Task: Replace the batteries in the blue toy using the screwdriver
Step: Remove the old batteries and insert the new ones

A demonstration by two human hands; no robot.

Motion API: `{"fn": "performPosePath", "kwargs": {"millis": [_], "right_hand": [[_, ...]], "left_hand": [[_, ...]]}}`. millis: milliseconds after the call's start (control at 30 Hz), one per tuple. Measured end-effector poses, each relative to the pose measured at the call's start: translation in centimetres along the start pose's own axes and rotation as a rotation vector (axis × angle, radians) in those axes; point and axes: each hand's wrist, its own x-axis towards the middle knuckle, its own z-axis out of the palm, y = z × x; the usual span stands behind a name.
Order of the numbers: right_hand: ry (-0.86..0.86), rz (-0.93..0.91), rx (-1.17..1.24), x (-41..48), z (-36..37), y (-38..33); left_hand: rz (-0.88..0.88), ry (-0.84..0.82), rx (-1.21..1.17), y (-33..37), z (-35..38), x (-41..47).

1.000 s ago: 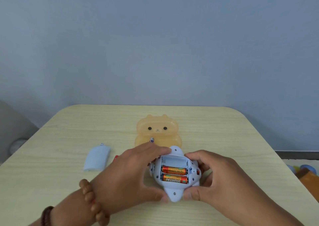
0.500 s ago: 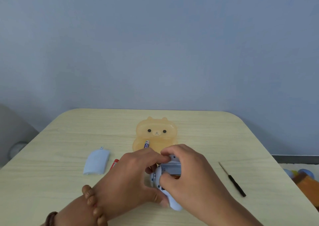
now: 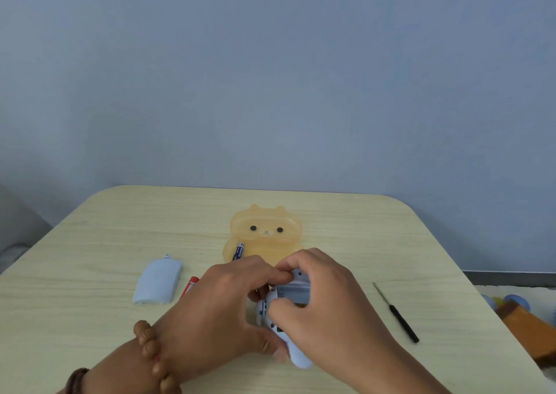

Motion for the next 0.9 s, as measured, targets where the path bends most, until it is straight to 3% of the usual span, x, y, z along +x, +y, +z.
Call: {"fn": "performPosePath", "kwargs": {"millis": [167,333,567,667,733,833,900], "right_hand": [[0.015,-0.022,0.027,-0.4,-0.3,0.3],[0.05,-0.206,-0.224,-1.4,-1.0,1.0],[-0.09,-0.213,-0.228,-1.0,-1.8,1.1],[-0.067,-0.248,-0.262,-0.8,-2.1,0.9],[0.055,-0.237,-0.173,-0.9,-2.5,0.7],[0.227,-0.104,0.181,-0.4,-3.5,0.7],[0.255,0.004,0.405,0.5,-4.1,1.0]], "left_hand": [[-0.011,-0.018,0.004,-0.1,0.0,0.0],[-0.032,-0.024,-0.008,-0.2,-0.2,-0.1],[-0.051,-0.044,-0.018,-0.2,0.0,-0.1],[-0.038,-0.054,-0.011,0.0,-0.1,0.0],[-0.043,-0.051,-0.013,0.0,-0.3,-0.1],[-0.052,-0.041,-0.006,-0.4,-0.2,-0.5],[-0.053,-0.047,0.005,-0.5,-0.2,-0.5]]}}
